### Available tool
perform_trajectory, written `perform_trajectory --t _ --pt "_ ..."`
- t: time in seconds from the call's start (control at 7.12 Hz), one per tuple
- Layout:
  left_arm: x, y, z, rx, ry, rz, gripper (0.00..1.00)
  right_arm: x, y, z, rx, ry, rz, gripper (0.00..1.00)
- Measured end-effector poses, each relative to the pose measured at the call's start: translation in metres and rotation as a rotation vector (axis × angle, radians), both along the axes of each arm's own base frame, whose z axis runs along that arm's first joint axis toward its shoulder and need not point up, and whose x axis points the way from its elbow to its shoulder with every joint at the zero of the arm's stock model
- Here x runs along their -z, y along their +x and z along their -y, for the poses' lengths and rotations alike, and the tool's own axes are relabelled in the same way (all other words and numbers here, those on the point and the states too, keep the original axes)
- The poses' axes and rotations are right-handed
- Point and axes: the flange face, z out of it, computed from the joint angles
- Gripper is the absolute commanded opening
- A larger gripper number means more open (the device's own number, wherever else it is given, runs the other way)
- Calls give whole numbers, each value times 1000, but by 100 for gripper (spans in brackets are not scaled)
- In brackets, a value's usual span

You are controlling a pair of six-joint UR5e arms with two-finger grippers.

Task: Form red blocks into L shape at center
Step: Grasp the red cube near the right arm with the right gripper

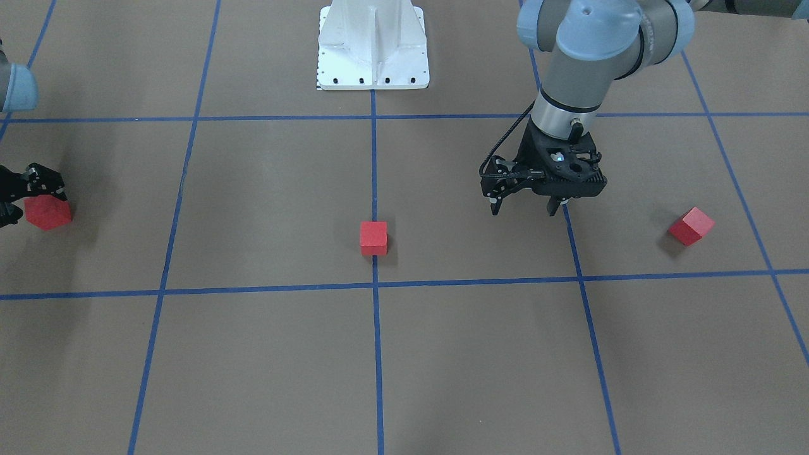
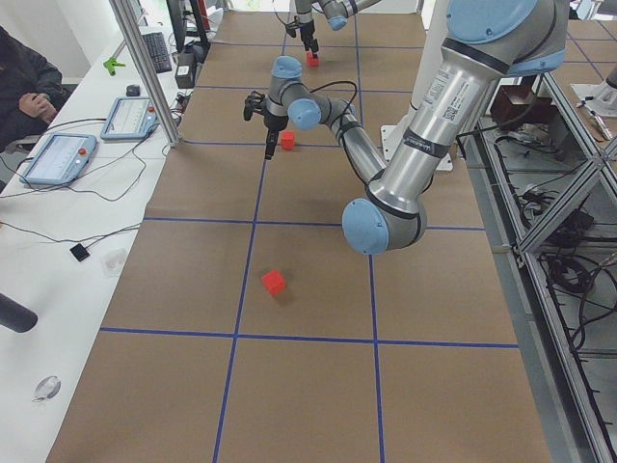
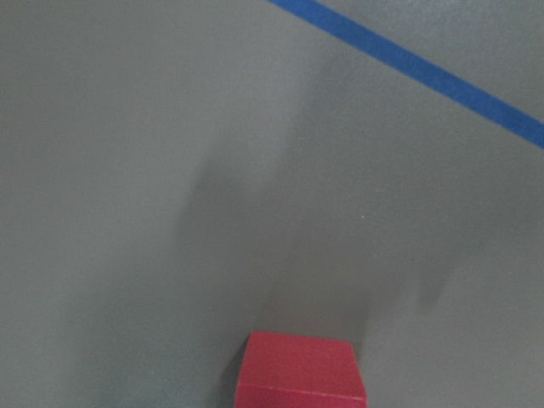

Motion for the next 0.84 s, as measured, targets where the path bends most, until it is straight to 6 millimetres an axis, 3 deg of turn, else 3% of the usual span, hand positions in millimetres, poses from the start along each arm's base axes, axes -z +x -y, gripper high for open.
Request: perform_trajectory --t 0.14,0.42,0.56,0.7,0.84 --pt "0 0 0 0 0 0 99 -3 -2 -2 6 -8 -5 99" --pt "-2 0 0 0 -2 2 100 -8 -5 -4 5 -22 -13 30" --pt "-3 1 1 -1 -4 4 100 -9 -6 -3 -8 -33 -22 7" --pt "-3 2 1 -1 -5 5 100 -8 -7 0 -20 -32 -31 0" --pt "-4 2 1 -2 -6 5 100 -4 -8 3 -27 -22 -32 0"
